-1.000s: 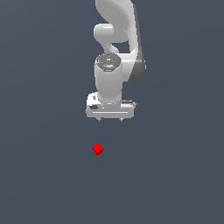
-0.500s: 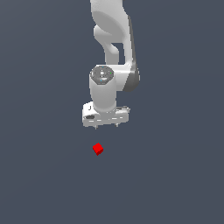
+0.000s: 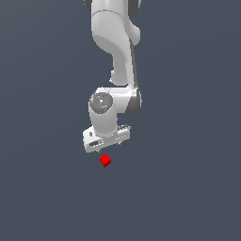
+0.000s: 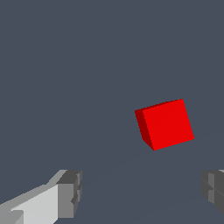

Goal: Pick up the red cube and move it to a goal position.

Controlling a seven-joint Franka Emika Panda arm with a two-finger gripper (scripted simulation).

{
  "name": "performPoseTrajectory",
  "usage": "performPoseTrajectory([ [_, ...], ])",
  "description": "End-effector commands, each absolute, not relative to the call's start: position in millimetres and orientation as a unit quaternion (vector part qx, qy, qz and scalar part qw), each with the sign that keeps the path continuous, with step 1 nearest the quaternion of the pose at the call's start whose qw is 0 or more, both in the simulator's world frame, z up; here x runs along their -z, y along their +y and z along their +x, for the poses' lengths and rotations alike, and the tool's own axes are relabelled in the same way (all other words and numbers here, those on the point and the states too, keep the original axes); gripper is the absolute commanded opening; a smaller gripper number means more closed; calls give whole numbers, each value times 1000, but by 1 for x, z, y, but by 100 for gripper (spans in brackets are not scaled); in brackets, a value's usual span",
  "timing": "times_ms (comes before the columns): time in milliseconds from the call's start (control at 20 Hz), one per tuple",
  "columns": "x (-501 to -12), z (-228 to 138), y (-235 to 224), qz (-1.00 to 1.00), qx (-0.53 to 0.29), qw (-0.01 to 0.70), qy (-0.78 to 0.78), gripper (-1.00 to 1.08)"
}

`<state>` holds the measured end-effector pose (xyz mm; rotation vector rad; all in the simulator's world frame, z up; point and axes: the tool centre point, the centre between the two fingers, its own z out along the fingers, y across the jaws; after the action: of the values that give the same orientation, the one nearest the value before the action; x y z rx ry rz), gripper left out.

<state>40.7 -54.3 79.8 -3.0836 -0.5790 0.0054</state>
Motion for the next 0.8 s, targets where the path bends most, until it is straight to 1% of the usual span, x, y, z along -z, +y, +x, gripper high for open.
performPoseTrajectory([
  [0,-66,49,-60,-976,-1,2,-216,100],
  [400,-34,73,-71,-958,0,1,-288,100],
  [750,-21,83,-73,-948,0,0,-317,100],
])
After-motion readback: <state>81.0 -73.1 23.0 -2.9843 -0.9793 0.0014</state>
